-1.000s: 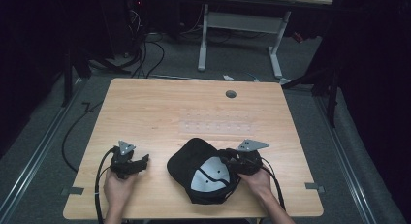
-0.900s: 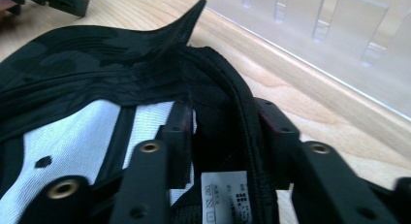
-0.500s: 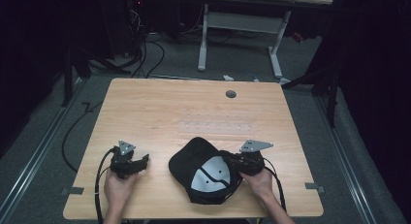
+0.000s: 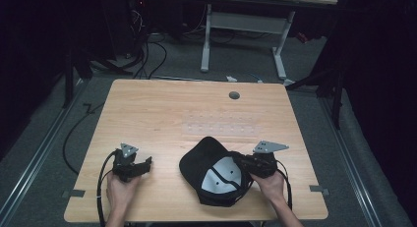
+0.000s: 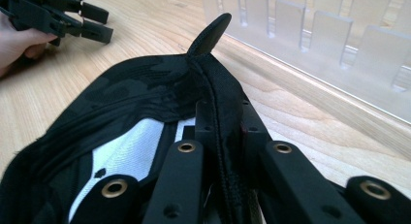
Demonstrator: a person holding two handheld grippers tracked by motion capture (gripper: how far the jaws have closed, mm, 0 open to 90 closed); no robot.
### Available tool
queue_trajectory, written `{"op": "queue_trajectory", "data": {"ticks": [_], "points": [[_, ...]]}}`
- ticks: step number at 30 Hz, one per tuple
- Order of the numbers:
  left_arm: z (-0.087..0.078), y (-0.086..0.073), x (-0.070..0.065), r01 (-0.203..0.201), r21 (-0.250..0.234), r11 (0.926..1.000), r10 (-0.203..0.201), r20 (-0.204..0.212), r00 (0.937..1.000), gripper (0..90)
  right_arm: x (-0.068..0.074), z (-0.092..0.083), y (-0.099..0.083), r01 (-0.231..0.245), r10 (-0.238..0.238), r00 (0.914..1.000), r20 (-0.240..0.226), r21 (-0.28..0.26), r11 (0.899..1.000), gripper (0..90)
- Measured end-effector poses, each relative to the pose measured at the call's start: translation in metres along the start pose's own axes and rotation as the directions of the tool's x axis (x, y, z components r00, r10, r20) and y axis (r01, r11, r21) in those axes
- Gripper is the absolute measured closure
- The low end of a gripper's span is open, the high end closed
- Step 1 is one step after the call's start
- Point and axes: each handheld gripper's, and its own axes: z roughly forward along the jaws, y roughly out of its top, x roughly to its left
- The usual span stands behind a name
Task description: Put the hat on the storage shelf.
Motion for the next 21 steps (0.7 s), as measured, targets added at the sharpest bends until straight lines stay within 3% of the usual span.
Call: {"op": "queue_trajectory", "data": {"ticks": [5, 8, 11, 16, 17, 19, 21], "points": [[-0.004, -0.001, 0.0, 0.007, -0.008, 0.9999, -0.007, -0.008, 0.9999, 28.4, -0.002, -0.009, 0.001, -0.019, 0.019, 0.9998, -0.001, -0.017, 1.0, 83.2], [-0.011, -0.001, 0.001, 0.043, -0.007, 0.999, -0.043, 0.011, 0.999, 28.6, -0.005, -0.016, 0.002, -0.043, 0.043, 0.999, 0.006, -0.026, 0.999, 83.1], [-0.015, -0.001, 0.0, 0.043, -0.015, 0.9989, -0.043, 0.024, 0.9988, 28.6, -0.006, -0.019, 0.004, -0.041, 0.041, 0.9991, 0.013, -0.031, 0.999, 83.2], [-0.025, -0.002, -0.01, 0.051, -0.026, 0.9984, -0.049, 0.071, 0.9963, 27.0, -0.007, -0.027, 0.009, -0.046, 0.047, 0.9986, 0.023, -0.051, 0.998, 83.2], [-0.029, -0.002, -0.017, 0.059, -0.023, 0.998, -0.056, 0.103, 0.9931, 26.7, -0.008, -0.03, 0.01, -0.055, 0.057, 0.9981, 0.023, -0.055, 0.997, 83.2], [-0.031, -0.003, -0.021, 0.051, -0.02, 0.9985, -0.048, 0.119, 0.9918, 26.6, -0.009, -0.032, 0.012, -0.058, 0.06, 0.9979, 0.025, -0.061, 0.996, 83.1], [-0.037, -0.005, -0.037, 0.028, -0.014, 0.9995, -0.026, 0.171, 0.9849, 26.6, -0.009, -0.035, 0.014, -0.064, 0.065, 0.9975, 0.025, -0.069, 0.996, 83.2]]}}
